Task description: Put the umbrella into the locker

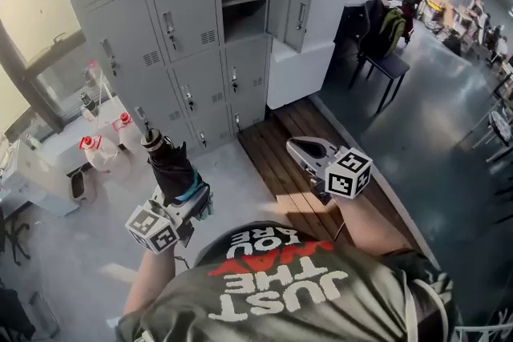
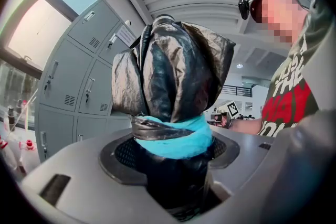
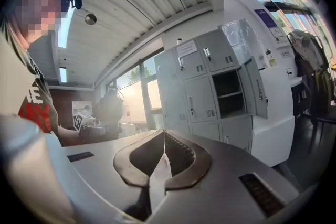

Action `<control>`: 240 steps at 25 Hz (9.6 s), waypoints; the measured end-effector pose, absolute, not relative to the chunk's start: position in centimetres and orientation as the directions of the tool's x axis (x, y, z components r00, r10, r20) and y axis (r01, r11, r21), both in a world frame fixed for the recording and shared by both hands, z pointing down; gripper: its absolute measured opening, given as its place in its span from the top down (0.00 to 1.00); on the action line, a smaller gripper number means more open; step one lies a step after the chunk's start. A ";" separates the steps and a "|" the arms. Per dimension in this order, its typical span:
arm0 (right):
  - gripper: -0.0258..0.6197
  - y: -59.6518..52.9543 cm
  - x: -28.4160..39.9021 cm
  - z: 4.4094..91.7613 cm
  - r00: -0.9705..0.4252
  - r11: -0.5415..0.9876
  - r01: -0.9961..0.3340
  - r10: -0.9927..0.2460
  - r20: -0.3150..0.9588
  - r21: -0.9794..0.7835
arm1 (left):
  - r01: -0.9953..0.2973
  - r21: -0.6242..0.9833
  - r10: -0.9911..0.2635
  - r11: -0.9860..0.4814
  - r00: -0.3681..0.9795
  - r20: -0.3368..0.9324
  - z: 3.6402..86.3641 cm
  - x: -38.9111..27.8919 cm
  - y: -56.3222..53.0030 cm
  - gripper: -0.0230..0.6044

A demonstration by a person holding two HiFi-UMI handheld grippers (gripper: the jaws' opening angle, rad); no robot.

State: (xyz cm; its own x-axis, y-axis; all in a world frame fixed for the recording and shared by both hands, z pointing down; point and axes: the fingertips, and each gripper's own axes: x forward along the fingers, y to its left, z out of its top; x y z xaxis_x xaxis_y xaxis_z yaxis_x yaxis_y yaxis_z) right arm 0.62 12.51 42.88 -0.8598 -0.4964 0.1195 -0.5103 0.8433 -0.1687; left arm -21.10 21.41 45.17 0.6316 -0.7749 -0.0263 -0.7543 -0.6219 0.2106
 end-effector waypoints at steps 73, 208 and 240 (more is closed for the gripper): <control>0.91 -39.0 7.2 42.9 -0.830 0.813 -0.557 -0.547 0.108 -0.168 | -0.717 0.516 -0.718 -0.468 0.649 0.252 37.2 -9.0 -60.6 0.49; 0.91 -49.6 -2.7 35.6 -0.813 0.817 -0.577 -0.576 0.085 0.015 | -0.901 -0.059 -0.900 -0.430 0.422 0.112 35.4 -9.5 -62.1 0.90; 0.91 -39.8 -13.6 36.6 -0.855 0.854 -0.519 -0.517 0.054 -0.041 | -0.916 0.062 -0.914 -0.397 0.401 0.064 42.2 -33.3 -30.1 0.90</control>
